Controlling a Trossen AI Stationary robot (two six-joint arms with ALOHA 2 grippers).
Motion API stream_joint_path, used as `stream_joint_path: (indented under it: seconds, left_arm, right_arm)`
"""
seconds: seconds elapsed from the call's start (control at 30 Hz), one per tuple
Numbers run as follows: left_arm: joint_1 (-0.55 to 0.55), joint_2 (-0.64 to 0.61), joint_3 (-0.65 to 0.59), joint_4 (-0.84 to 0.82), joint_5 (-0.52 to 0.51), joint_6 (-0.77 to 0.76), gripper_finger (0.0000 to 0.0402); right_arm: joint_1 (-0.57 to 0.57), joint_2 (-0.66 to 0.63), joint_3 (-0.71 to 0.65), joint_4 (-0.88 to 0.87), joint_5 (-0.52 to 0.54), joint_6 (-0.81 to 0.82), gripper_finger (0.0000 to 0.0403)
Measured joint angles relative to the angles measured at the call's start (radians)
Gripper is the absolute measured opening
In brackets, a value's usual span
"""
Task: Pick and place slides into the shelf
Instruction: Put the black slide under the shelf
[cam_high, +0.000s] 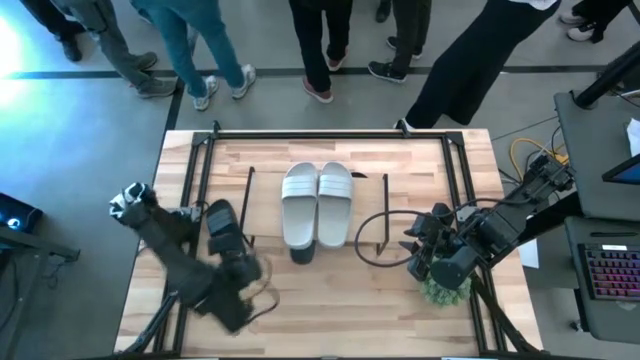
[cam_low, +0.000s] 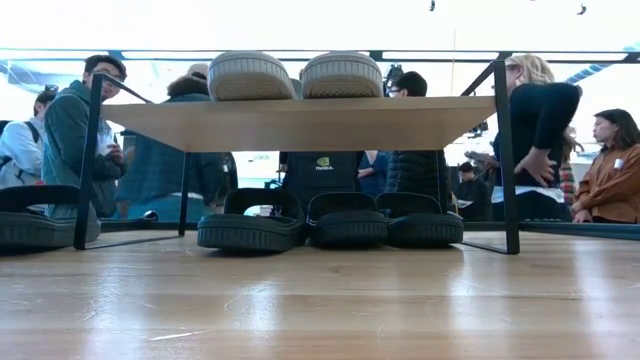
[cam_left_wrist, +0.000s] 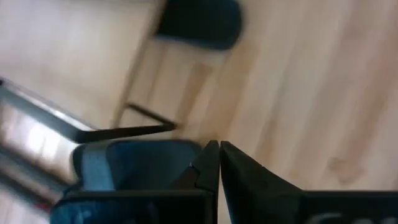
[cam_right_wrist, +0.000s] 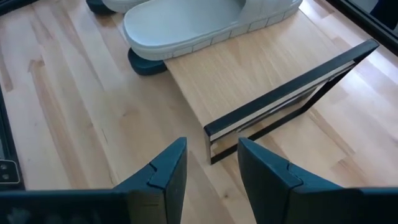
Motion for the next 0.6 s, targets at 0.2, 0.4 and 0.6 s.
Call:
stream_joint_path:
  seconds: [0.2,0.4,0.6]
  left_arm:
    - [-0.171,0.003,-0.107,-0.012,-0.106,-0.311,0.0003]
    - [-0.209,0.004,-0.303,-0.014,0.019,-0.654,0.0067]
    - [-0.212,-0.005,-0.407,-0.014,-0.014,-0.671,0.0156]
  right_arm:
    - [0.0,0.0,-0.023,-0.006,0.0,-0.002,0.0134]
    - [0.0,0.0,-0.034,-0.008,0.0,-0.003,0.0134]
    - [0.0,0.0,-0.034,-0.02,-0.019,0.0,0.0134]
